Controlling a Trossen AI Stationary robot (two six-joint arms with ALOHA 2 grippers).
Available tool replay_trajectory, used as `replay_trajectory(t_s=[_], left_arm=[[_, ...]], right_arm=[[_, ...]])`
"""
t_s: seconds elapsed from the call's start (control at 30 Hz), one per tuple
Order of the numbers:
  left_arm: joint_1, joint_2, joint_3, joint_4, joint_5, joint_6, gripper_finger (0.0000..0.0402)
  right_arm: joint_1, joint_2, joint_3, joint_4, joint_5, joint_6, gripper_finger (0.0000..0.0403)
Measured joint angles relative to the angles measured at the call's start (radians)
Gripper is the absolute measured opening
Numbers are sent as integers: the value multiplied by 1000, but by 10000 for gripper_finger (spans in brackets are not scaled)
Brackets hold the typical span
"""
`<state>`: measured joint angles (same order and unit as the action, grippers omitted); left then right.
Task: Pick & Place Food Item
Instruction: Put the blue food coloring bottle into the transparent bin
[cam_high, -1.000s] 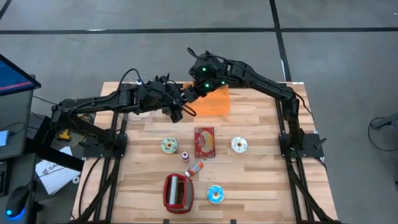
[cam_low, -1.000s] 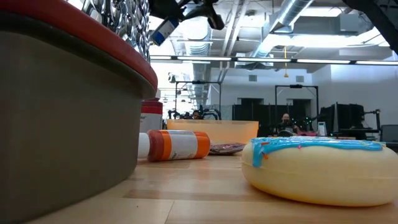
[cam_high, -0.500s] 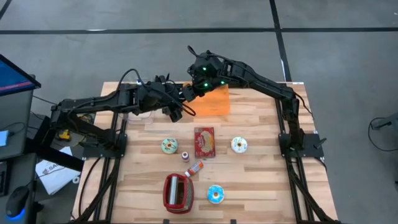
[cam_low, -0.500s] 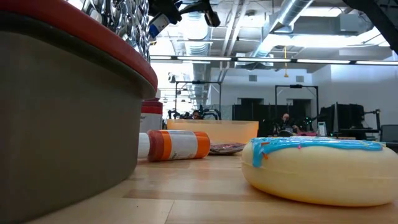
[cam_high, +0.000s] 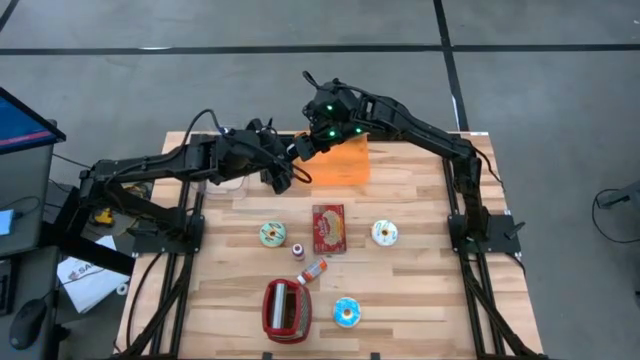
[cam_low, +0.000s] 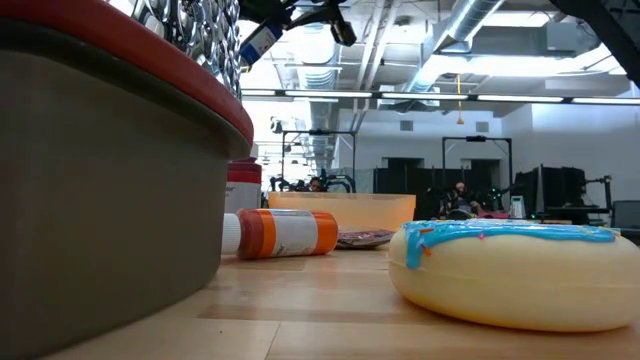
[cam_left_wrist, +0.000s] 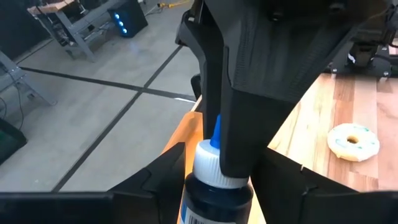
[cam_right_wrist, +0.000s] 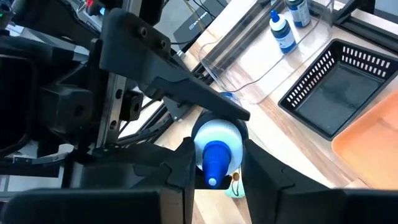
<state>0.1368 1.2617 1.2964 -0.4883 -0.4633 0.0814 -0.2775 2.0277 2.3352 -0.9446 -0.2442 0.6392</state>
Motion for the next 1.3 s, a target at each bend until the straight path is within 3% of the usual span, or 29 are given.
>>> replay_trajectory(t_s=[0.4,0.7,0.8,1.03,1.3], left_arm=[[0,0,0,2,-9,2,113],[0,-1,0,1,-33,-4,113],[0,-4,2,3,-45,-4,113],[0,-9,2,-23,-56,-6,113],[33,-49,-2,-177,-176,-53,113]], right_arm=[[0,0,0,5,0,-3,88],[0,0,-1,41,3,-34,88],[3,1,-2,76,8,-47,123],[3,1,-2,118,6,-41,248],[-12,-40,2,132,53,-47,263]])
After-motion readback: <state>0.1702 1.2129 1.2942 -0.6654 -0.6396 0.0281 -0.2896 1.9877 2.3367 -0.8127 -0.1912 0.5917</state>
